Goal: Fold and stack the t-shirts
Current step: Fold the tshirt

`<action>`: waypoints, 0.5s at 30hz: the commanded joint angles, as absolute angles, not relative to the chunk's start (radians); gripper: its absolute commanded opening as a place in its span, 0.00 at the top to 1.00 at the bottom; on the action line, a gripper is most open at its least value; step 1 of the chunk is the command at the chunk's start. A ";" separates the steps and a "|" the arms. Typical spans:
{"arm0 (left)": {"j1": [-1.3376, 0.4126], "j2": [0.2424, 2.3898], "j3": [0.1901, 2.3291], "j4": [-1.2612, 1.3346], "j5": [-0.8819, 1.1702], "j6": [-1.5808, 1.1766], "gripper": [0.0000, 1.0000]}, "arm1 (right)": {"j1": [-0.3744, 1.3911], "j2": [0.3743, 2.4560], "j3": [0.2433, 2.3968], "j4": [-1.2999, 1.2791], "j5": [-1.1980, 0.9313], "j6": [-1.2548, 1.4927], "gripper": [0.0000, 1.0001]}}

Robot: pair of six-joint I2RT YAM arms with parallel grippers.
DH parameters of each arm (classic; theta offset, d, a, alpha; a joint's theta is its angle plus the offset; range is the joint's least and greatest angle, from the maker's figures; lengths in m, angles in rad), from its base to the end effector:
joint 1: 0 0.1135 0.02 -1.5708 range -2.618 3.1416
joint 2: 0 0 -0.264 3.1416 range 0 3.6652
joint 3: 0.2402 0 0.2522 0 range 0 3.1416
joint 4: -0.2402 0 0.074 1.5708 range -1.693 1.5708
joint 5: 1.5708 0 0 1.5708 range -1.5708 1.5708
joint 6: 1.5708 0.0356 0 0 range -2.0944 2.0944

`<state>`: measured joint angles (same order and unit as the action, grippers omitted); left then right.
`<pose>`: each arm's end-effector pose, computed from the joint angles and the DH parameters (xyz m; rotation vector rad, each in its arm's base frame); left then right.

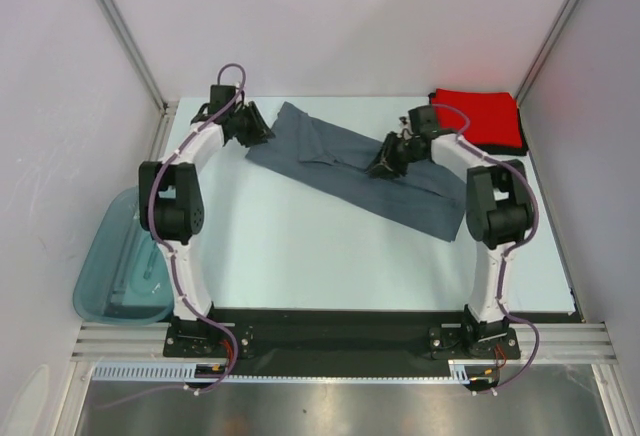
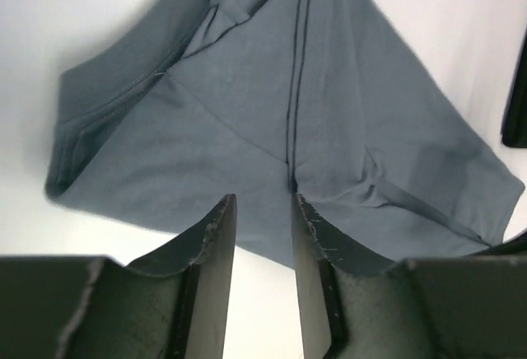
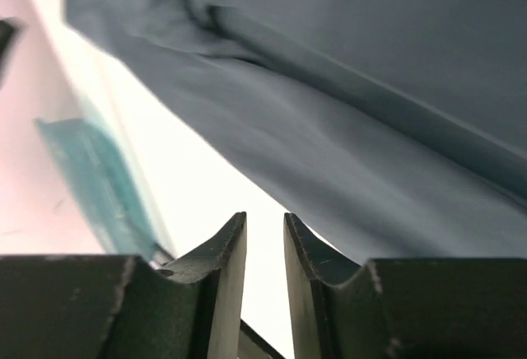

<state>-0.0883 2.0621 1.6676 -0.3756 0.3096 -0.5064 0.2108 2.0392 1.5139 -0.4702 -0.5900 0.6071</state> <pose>0.4684 -0.0524 0.2324 -0.3407 2.3646 -0.6513 0.4237 0.1109 0.1912 0.2885 2.6485 1.0520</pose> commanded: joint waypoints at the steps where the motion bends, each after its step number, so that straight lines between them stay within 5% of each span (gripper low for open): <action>1: -0.075 2.138 1.698 -0.301 0.446 -0.509 0.63 | 0.270 2.110 1.566 -0.210 -0.692 0.793 0.71; 9: -0.037 2.310 1.831 -0.468 0.282 -0.509 0.67 | 0.328 2.184 1.557 -0.046 -0.772 0.897 0.71; 15: -0.031 2.246 1.821 -0.526 0.233 -0.454 0.65 | 0.388 2.230 1.624 -0.029 -0.672 0.939 0.65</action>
